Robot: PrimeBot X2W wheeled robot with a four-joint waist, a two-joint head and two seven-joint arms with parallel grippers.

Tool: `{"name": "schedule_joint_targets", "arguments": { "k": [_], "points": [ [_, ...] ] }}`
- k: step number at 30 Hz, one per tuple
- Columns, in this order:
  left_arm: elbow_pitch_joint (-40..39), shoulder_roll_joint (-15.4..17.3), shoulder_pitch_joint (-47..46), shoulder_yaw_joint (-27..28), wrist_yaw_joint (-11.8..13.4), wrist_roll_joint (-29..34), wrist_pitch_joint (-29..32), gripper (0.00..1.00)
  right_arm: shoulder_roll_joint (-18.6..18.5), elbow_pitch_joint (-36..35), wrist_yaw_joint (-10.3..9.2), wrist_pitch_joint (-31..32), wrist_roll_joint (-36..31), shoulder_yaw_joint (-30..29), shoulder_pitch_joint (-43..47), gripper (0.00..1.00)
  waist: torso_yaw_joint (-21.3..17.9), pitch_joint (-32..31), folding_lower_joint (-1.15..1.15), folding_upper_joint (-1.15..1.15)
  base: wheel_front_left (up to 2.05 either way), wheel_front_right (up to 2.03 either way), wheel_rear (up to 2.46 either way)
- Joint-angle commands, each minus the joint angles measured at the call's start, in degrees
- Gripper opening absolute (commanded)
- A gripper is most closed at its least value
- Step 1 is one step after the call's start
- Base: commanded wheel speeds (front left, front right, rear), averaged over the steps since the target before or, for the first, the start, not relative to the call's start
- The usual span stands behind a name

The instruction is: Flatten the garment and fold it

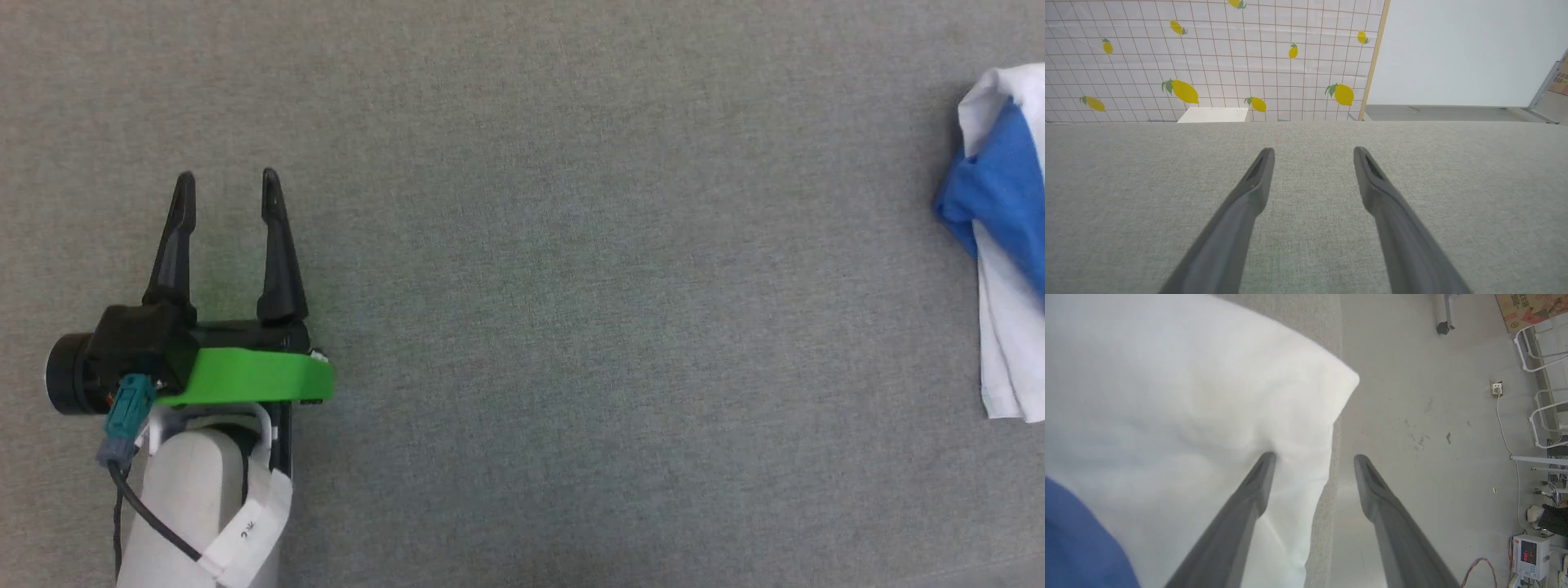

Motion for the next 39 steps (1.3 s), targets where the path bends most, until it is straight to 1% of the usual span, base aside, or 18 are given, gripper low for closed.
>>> {"name": "schedule_joint_targets", "arguments": {
  "k": [1,4,5,8,10,14,16,17,18,19,20,23,25,27,29,35,39],
  "points": [
    [0.4,0.2,0.7,0.4,0.2,-0.3,-0.5,1.0,-0.6,-1.4,-0.11,-0.7,0.7,0.3,-1.5,1.0,0.0,-4.0,-0.01,-0.01,0.0,0.0,0.0],
    [1.2,0.4,2.3,1.8,0.6,-1.3,-0.9,1.0,-1.5,-6.2,-0.11,-1.3,2.1,1.3,-3.6,1.0,-0.5,-8.2,-0.01,-0.01,0.0,0.0,0.0],
    [1.5,0.5,2.9,2.3,0.7,-1.8,-1.1,1.0,-1.2,-8.0,-0.11,-1.5,3.0,1.0,-4.6,1.0,-0.7,-9.6,-0.01,-0.01,0.0,0.0,0.0],
    [2.1,0.3,4.3,3.5,0.9,-3.1,-1.5,1.0,0.5,-12.7,-0.11,-2.5,3.4,0.6,-6.4,1.0,-0.6,-13.8,-0.01,-0.01,0.0,0.0,0.0],
    [2.6,0.1,5.2,4.0,1.0,-3.8,-1.7,1.0,2.5,-15.2,-0.11,-3.7,2.2,-0.5,-7.1,1.0,-0.2,-16.2,-0.01,-0.01,0.0,0.0,0.0],
    [3.1,-0.5,6.4,5.0,1.6,-5.1,-1.9,1.0,11.5,-18.5,-0.11,-7.6,0.3,-6.5,-5.5,1.0,0.7,-19.9,-0.01,-0.01,0.0,0.0,0.0],
    [3.2,-0.8,6.8,5.1,1.9,-5.5,-2.0,1.0,17.2,-20.3,-0.11,-10.4,-1.5,-9.6,-3.3,1.0,1.4,-21.2,-0.01,-0.01,0.0,0.0,0.0],
    [3.3,-1.0,7.0,5.2,2.0,-5.7,-2.0,1.0,20.7,-21.4,-0.11,-12.4,-2.5,-11.8,-1.7,1.0,1.7,-21.8,-0.01,-0.01,0.0,0.0,0.0],
    [3.4,-1.1,7.2,5.1,2.1,-5.8,-2.0,1.0,23.1,-22.5,-0.11,-14.0,-3.5,-12.5,-0.2,1.0,2.1,-22.2,-0.01,-0.01,0.0,0.0,0.0],
    [3.5,-1.3,7.3,5.1,2.2,-6.0,-2.1,1.0,26.7,-23.7,-0.11,-16.3,-4.1,-14.2,1.8,1.0,2.4,-22.6,-0.01,-0.01,0.0,0.0,0.0],
    [3.7,-1.4,7.5,5.1,2.3,-6.1,-2.1,1.0,29.5,-24.6,-0.11,-18.2,-4.8,-15.5,3.6,1.0,2.7,-23.1,-0.01,-0.01,0.0,0.0,0.0],
    [4.0,-1.8,8.3,5.1,2.6,-6.6,-2.3,1.0,38.0,-27.1,-0.11,-23.8,-7.5,-17.6,10.1,1.0,3.5,-24.1,-0.01,-0.01,0.0,0.0,0.0],
    [4.3,-2.1,8.9,4.8,2.5,-7.0,-2.4,1.0,41.4,-27.7,-0.11,-26.3,-9.1,-18.1,14.3,1.0,4.1,-24.7,-0.01,-0.01,0.0,0.0,0.0],
    [4.8,-2.4,9.3,4.6,2.5,-7.2,-2.5,1.0,43.1,-28.1,-0.11,-28.1,-10.8,-18.7,18.2,1.0,4.7,-25.2,-0.01,-0.01,0.0,0.0,0.0],
    [5.3,-2.7,9.8,4.3,2.5,-7.3,-2.6,1.0,43.8,-27.7,-0.11,-28.9,-11.6,-19.2,21.9,1.0,5.2,-25.6,-0.01,-0.01,0.0,0.0,0.0],
    [7.3,-3.2,11.2,3.4,2.5,-6.7,-2.7,1.0,44.0,-26.5,-0.11,-29.9,-9.4,-18.6,30.5,1.0,6.4,-26.8,-0.01,-0.01,0.0,0.0,0.0],
    [9.1,-3.3,12.0,2.4,2.0,-5.4,-2.7,1.0,44.0,-26.7,-0.11,-29.9,-10.0,-19.2,34.4,1.0,6.8,-27.5,-0.01,-0.01,0.0,0.0,0.0]
  ]
}}
